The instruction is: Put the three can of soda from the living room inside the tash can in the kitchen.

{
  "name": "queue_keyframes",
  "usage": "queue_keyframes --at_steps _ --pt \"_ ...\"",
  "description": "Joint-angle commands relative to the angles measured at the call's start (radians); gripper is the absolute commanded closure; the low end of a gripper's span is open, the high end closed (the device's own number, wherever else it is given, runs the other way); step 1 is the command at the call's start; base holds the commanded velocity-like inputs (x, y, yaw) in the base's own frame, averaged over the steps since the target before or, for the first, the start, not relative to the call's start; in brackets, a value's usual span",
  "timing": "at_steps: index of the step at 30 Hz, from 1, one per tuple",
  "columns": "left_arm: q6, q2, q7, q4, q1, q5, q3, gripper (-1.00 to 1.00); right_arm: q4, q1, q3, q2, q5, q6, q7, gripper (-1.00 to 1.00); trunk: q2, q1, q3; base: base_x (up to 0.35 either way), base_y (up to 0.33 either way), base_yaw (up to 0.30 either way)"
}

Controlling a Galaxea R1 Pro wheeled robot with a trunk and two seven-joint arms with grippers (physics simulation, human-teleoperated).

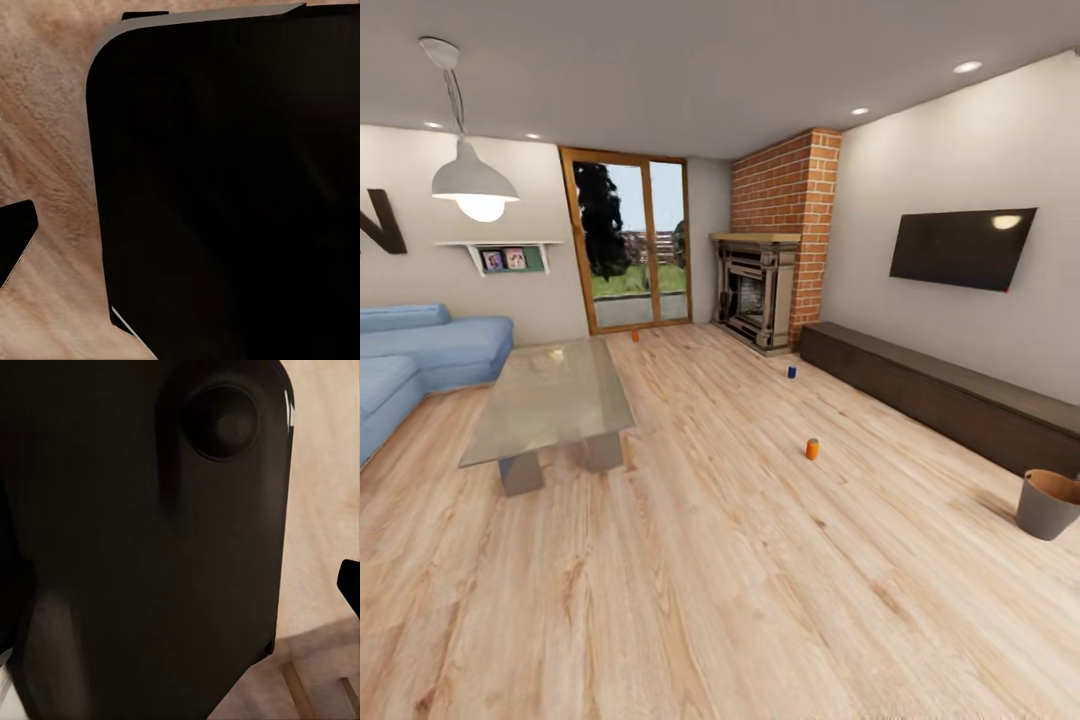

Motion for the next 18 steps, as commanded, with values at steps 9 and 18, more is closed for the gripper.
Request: queue_keyframes --at_steps 9,18 --pt "0.000 -0.001 0.000 0.000 0.000 0.000 0.001 -1.00 0.000 0.000 0.000 0.000 0.000 -0.001 -0.002 -1.00 0.000 0.000 0.000 0.000 0.000 -0.218" --pt "0.000 -0.002 0.000 -0.001 0.000 0.001 0.002 -1.00 0.000 0.000 0.000 0.000 0.000 -0.001 -0.002 -1.00 0.000 0.000 0.000 0.000 0.000 -0.222"
